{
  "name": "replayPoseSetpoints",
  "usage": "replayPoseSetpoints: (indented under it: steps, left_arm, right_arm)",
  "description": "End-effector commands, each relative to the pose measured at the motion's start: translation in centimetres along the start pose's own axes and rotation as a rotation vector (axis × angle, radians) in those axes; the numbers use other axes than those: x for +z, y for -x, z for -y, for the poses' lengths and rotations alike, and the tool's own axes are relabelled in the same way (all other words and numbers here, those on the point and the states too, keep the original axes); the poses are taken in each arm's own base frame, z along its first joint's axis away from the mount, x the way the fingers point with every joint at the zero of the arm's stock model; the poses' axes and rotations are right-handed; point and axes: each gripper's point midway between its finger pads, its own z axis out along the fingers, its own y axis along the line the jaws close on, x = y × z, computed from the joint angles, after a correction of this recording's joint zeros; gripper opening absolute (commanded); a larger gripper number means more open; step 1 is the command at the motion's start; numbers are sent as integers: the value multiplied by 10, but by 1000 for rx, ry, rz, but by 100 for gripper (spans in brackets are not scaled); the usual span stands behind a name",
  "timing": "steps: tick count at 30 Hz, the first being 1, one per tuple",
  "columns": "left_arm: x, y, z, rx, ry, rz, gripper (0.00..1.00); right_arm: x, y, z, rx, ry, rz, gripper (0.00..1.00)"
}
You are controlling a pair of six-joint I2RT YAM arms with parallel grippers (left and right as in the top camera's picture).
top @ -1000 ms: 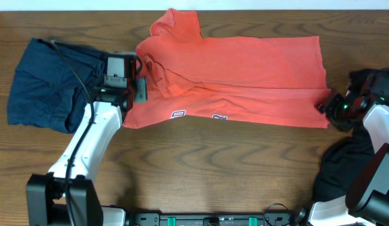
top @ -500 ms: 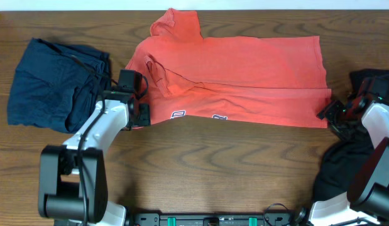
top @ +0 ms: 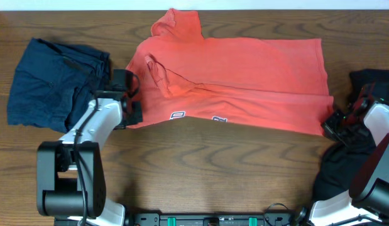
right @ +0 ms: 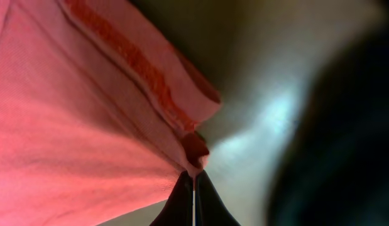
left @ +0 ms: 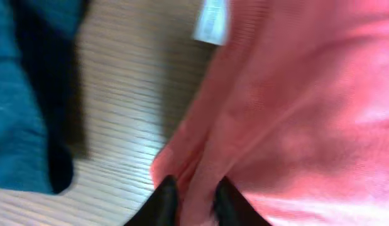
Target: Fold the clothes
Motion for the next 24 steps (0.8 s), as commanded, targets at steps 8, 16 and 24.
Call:
replayPoseSetpoints:
  steps: [8, 16, 24]
  left_arm:
    - [-5, 6, 3, -34, -118, 10, 61]
    - [3, 6, 18, -25, -198, -5, 61]
    - [11, 15, 13, 1, -179, 21, 6]
  right_arm:
    - [-32, 5, 29, 46, -140, 110, 1]
    - [-32, 7, 23, 45, -111, 112, 1]
    - [-34, 12, 32, 46, -162, 142, 1]
